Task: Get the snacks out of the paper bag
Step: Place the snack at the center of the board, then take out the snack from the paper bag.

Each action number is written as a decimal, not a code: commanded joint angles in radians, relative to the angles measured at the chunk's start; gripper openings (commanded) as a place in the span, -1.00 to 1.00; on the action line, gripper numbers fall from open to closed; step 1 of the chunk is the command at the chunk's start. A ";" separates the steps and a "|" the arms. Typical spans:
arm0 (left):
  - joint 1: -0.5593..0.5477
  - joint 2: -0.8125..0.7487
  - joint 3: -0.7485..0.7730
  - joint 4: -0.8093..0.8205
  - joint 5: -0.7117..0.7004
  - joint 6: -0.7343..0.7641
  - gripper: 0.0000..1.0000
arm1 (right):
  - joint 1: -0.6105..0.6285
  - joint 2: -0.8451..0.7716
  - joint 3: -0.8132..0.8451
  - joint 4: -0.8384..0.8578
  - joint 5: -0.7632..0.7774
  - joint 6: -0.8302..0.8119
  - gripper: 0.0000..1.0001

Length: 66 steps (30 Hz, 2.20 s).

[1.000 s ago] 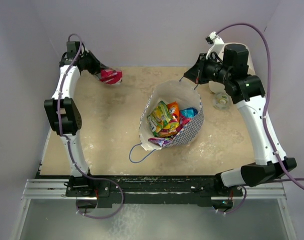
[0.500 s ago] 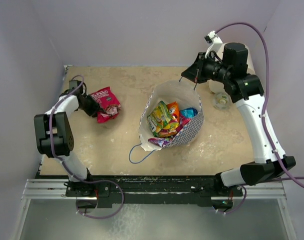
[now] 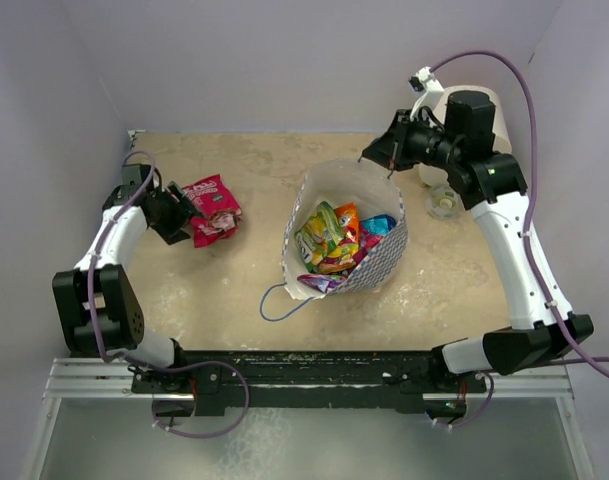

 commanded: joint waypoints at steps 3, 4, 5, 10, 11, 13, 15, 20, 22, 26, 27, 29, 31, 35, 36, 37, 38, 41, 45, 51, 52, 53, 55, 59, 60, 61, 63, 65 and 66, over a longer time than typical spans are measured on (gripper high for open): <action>-0.001 -0.016 -0.118 0.125 0.103 -0.005 0.43 | -0.004 -0.074 -0.027 0.049 -0.025 0.032 -1.00; -0.002 0.004 -0.130 0.134 0.102 0.014 0.42 | -0.004 -0.081 -0.035 0.054 -0.023 0.040 -1.00; -0.002 0.026 -0.145 0.148 0.099 0.031 0.40 | -0.003 -0.086 -0.041 0.055 -0.022 0.052 -1.00; 0.005 0.043 -0.185 0.131 0.130 0.060 0.40 | -0.003 -0.093 -0.037 0.030 -0.040 0.086 -1.00; 0.005 0.008 -0.198 0.129 0.134 0.060 0.44 | -0.003 -0.092 -0.039 0.027 -0.040 0.086 -1.00; 0.005 -0.082 -0.200 0.095 0.136 0.066 0.50 | -0.003 -0.092 -0.048 0.000 -0.046 0.089 -1.00; 0.004 -0.168 -0.179 0.042 0.149 0.073 0.55 | -0.004 -0.090 -0.060 -0.037 -0.056 0.085 -1.00; -0.096 -0.324 -0.058 -0.102 0.186 0.056 0.58 | -0.003 -0.115 -0.093 -0.054 -0.094 0.028 -1.00; -0.153 -0.412 -0.035 -0.068 0.205 0.011 0.58 | -0.003 -0.122 -0.094 -0.062 -0.104 0.010 -1.00; -0.291 -0.500 0.095 -0.041 0.220 -0.007 0.55 | -0.001 -0.139 -0.096 -0.072 -0.116 -0.015 -1.00; -0.346 -0.503 0.139 -0.043 0.207 -0.002 0.51 | -0.001 -0.142 -0.091 -0.073 -0.122 -0.012 -1.00; -0.454 -0.494 0.225 -0.063 0.160 -0.009 0.41 | -0.001 -0.144 -0.072 -0.078 -0.132 -0.005 -1.00; -0.567 -0.477 0.289 -0.049 0.124 -0.031 0.37 | -0.001 -0.144 -0.057 -0.075 -0.140 0.001 -1.00; -0.855 -0.409 0.394 -0.041 -0.059 -0.055 0.29 | -0.001 -0.142 -0.051 -0.049 -0.135 0.025 -1.00; -0.936 -0.380 0.415 -0.042 -0.129 -0.058 0.26 | -0.001 -0.142 -0.051 -0.041 -0.132 0.032 -1.00; -1.015 -0.354 0.431 -0.043 -0.200 -0.060 0.22 | -0.001 -0.144 -0.050 -0.036 -0.129 0.037 -1.00; -1.098 -0.327 0.436 -0.048 -0.293 -0.070 0.17 | -0.001 -0.144 -0.048 -0.033 -0.123 0.043 -1.00; -1.256 -0.257 0.435 -0.042 -0.458 -0.105 0.18 | -0.001 -0.137 -0.032 -0.038 -0.106 0.054 -1.00; -1.280 -0.191 0.403 0.011 -0.559 -0.105 0.18 | -0.001 -0.133 -0.030 -0.031 -0.103 0.063 -1.00; -1.279 -0.088 0.354 0.108 -0.720 -0.239 0.19 | -0.001 -0.127 0.001 -0.065 -0.089 0.086 -1.00; -1.279 -0.069 0.346 0.141 -0.726 -0.238 0.17 | -0.001 -0.128 0.011 -0.073 -0.082 0.089 -1.00; -1.279 -0.049 0.339 0.164 -0.729 -0.244 0.15 | -0.001 -0.131 0.013 -0.078 -0.078 0.090 -1.00; -1.278 -0.007 0.331 0.178 -0.765 -0.268 0.13 | -0.001 -0.143 0.011 -0.078 -0.069 0.101 -1.00; -1.266 0.079 0.363 0.168 -0.842 -0.277 0.05 | -0.001 -0.153 0.001 -0.077 -0.077 0.116 -1.00; -1.266 0.093 0.364 0.164 -0.856 -0.295 0.04 | -0.001 -0.152 0.005 -0.084 -0.078 0.114 -1.00; -1.264 0.104 0.360 0.156 -0.873 -0.322 0.02 | -0.001 -0.152 0.010 -0.095 -0.077 0.110 -1.00; -1.261 0.121 0.346 0.156 -0.898 -0.356 -0.03 | -0.001 -0.146 0.026 -0.118 -0.076 0.100 -1.00; -1.257 0.137 0.342 0.137 -0.913 -0.394 -0.05 | -0.001 -0.140 0.043 -0.133 -0.074 0.091 -1.00; -1.256 0.145 0.341 0.132 -0.921 -0.404 -0.04 | -0.001 -0.137 0.045 -0.134 -0.074 0.088 -1.00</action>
